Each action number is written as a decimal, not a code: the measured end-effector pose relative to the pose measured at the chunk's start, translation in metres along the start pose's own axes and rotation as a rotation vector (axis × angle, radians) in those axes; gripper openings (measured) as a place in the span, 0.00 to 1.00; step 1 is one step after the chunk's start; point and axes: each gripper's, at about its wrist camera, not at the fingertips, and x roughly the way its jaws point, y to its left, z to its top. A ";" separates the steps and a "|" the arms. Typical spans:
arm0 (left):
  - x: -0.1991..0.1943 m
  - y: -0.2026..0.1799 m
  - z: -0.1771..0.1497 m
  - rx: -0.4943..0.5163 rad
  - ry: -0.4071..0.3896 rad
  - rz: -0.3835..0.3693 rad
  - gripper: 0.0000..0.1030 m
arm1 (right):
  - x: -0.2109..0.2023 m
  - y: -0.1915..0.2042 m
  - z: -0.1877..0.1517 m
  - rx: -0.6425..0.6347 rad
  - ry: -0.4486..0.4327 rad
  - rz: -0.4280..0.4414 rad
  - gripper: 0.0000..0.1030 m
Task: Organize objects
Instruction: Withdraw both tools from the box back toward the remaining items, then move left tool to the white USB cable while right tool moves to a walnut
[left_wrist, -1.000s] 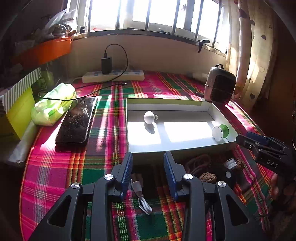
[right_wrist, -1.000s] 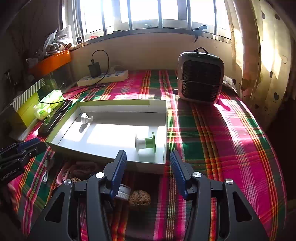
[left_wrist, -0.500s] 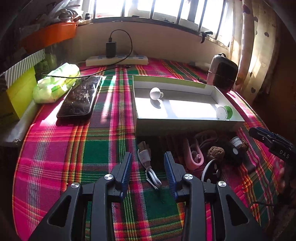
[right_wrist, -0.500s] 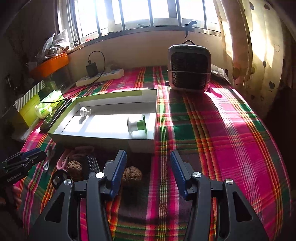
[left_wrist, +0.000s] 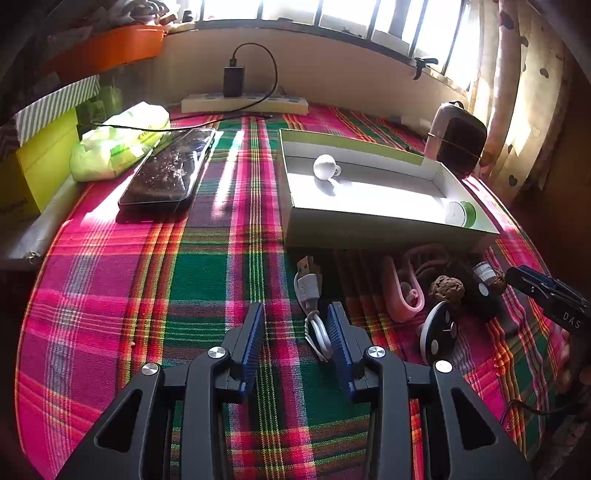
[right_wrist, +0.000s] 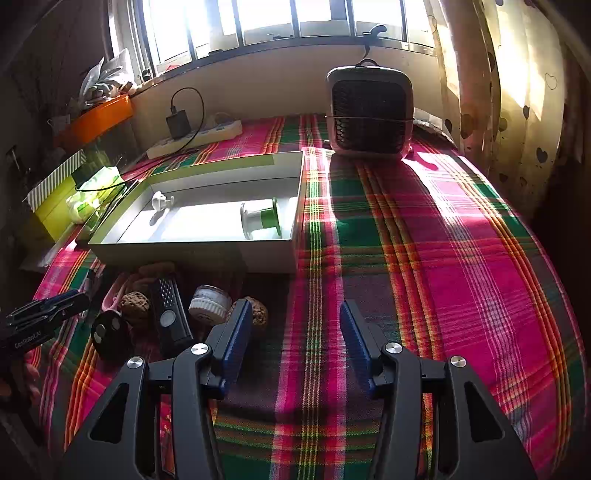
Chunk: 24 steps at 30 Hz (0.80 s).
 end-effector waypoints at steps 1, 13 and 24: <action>0.000 0.000 0.000 0.001 0.000 0.000 0.33 | 0.000 0.001 0.000 -0.001 0.001 0.007 0.49; -0.001 -0.002 0.000 0.000 0.001 -0.015 0.33 | 0.003 0.014 -0.001 -0.053 0.019 0.040 0.49; 0.003 -0.010 0.004 0.028 0.010 -0.031 0.33 | 0.014 0.017 -0.001 -0.066 0.062 0.049 0.49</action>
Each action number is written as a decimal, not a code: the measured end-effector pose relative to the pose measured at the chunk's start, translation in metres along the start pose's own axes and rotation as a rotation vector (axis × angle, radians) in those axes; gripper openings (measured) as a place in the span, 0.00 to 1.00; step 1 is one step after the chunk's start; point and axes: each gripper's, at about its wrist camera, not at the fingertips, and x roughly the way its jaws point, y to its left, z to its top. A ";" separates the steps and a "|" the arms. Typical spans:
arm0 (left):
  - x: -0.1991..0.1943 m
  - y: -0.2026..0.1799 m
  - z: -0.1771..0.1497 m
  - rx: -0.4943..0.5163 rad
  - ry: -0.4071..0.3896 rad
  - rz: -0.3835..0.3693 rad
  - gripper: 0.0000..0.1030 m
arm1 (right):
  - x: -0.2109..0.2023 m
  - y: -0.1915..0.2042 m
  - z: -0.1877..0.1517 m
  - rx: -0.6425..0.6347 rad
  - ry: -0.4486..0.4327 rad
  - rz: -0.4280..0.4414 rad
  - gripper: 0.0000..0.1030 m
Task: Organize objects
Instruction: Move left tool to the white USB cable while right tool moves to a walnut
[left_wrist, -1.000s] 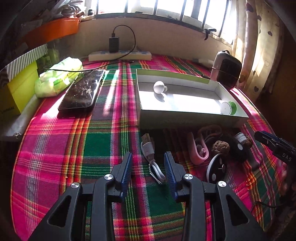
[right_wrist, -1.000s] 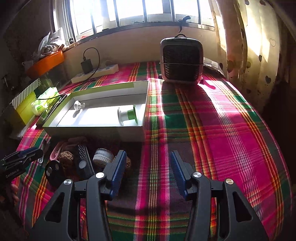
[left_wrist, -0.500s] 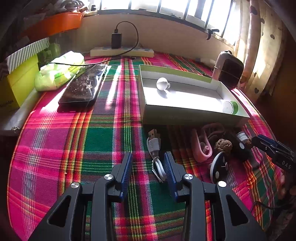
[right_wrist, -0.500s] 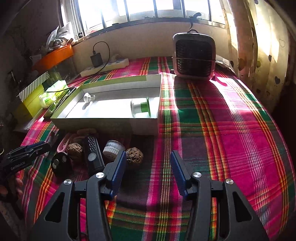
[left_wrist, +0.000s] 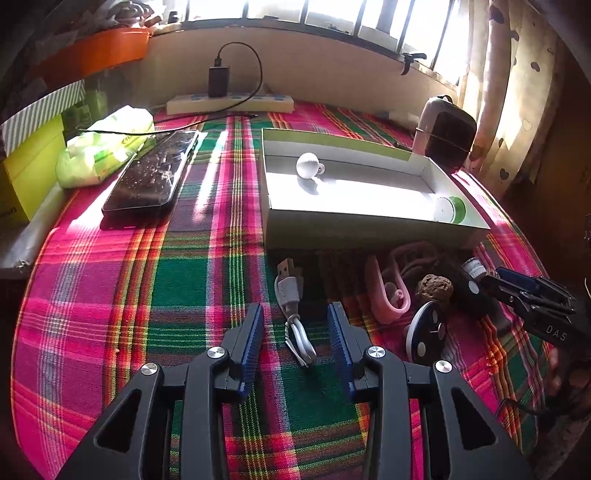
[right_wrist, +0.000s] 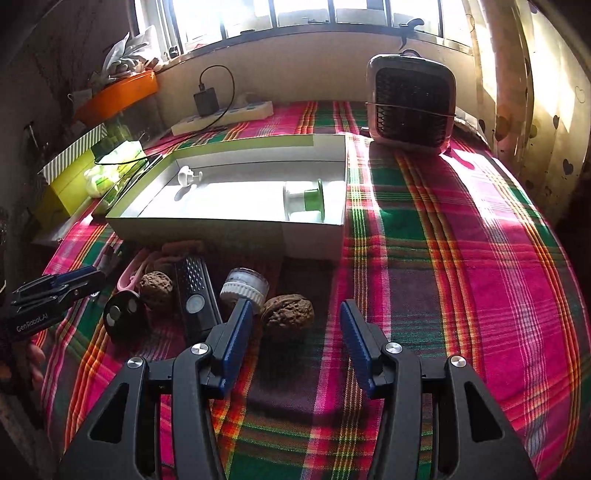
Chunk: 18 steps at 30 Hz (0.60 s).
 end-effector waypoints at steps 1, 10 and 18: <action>0.000 0.000 0.000 0.001 -0.001 0.002 0.33 | 0.000 0.000 0.000 -0.001 0.002 0.000 0.49; 0.002 -0.003 0.002 0.016 0.001 0.008 0.33 | 0.005 0.000 0.001 0.000 0.022 -0.013 0.49; 0.002 0.001 0.003 -0.005 -0.002 0.005 0.27 | 0.004 -0.001 0.001 0.006 0.020 -0.007 0.48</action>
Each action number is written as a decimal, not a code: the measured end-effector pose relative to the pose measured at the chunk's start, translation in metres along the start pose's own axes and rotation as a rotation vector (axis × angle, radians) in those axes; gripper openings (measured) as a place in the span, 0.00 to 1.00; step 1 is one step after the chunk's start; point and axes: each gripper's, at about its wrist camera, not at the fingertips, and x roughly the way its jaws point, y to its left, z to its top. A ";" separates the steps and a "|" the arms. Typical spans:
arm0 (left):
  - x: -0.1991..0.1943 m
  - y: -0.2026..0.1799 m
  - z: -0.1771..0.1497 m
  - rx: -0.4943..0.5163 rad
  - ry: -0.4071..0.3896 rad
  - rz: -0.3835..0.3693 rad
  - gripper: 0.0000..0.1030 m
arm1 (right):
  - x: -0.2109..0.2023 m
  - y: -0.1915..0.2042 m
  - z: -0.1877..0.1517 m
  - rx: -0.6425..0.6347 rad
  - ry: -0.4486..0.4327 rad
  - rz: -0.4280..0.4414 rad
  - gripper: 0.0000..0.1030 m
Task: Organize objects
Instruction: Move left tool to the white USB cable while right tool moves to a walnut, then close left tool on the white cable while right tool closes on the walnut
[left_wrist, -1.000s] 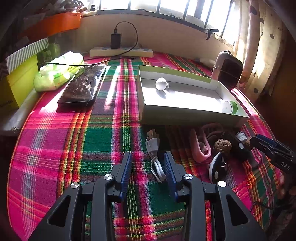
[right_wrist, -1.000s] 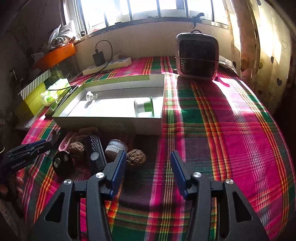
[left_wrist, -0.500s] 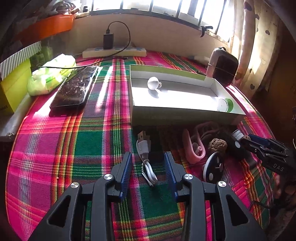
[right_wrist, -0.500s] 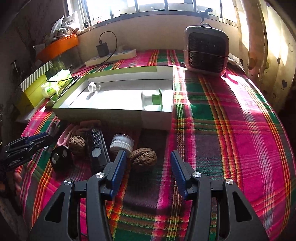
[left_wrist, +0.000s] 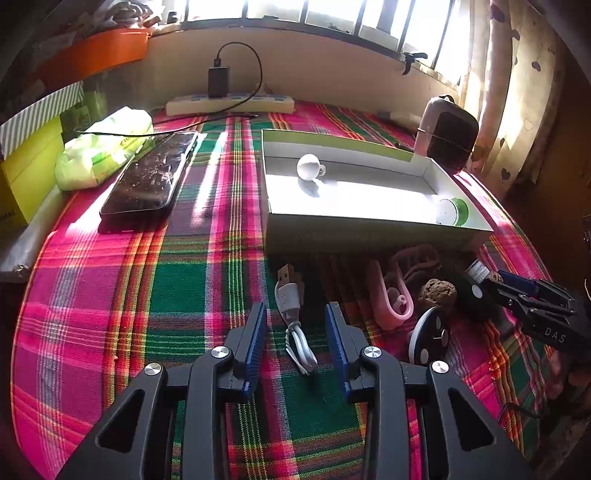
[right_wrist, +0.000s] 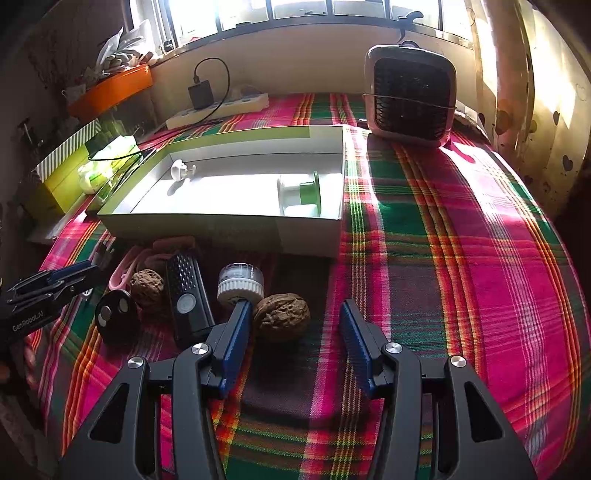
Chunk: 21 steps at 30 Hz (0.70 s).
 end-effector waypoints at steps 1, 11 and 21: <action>0.000 0.001 0.000 -0.003 0.000 0.002 0.27 | 0.000 0.000 0.000 0.001 0.000 0.002 0.48; 0.000 0.007 0.001 -0.024 -0.001 0.007 0.15 | -0.001 0.001 0.000 -0.001 -0.002 0.007 0.39; 0.000 0.011 0.000 -0.038 -0.001 0.006 0.08 | -0.001 0.002 -0.001 -0.010 -0.004 0.015 0.31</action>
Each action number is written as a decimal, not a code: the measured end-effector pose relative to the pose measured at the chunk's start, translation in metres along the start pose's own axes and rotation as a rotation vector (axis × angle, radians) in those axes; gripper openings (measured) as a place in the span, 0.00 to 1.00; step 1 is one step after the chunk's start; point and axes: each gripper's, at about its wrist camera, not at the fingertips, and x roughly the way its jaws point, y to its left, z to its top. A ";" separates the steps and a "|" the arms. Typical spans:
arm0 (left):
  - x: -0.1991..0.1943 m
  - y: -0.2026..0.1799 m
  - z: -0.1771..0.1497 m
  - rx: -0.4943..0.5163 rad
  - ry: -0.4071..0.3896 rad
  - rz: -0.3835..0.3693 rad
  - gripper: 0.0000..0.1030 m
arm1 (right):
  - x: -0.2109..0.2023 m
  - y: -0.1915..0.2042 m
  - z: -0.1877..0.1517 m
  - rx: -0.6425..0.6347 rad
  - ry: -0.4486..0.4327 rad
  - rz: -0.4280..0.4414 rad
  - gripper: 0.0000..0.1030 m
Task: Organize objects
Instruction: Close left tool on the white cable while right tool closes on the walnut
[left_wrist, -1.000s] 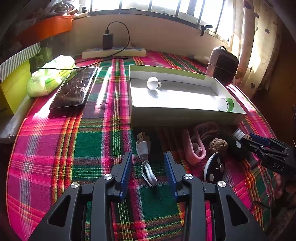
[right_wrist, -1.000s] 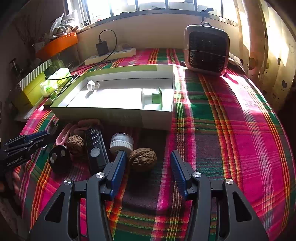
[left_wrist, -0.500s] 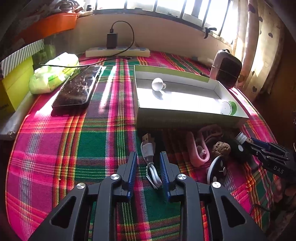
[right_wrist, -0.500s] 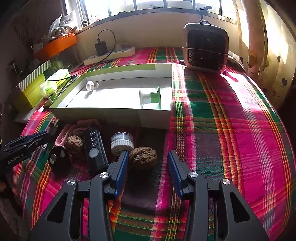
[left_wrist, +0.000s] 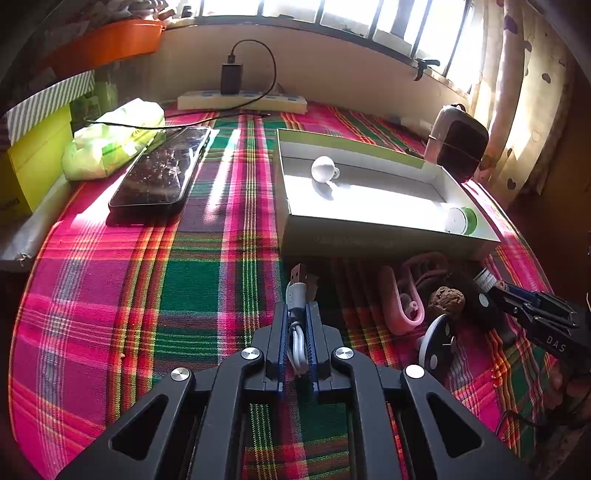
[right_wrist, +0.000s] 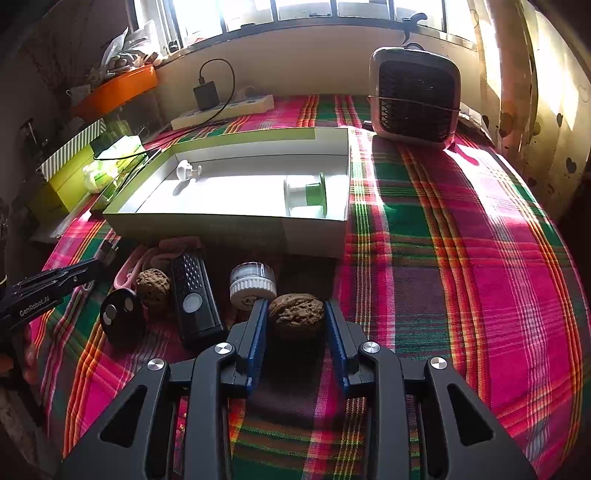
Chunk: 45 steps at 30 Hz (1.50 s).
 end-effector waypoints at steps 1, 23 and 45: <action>0.000 0.000 0.000 0.000 0.000 0.000 0.08 | 0.000 0.000 0.000 0.000 0.000 0.000 0.31; -0.004 0.001 -0.002 -0.008 -0.010 -0.004 0.08 | -0.002 -0.001 0.000 0.007 -0.010 -0.006 0.31; -0.025 -0.012 0.009 0.017 -0.071 -0.039 0.08 | -0.016 0.002 0.008 0.006 -0.054 -0.006 0.31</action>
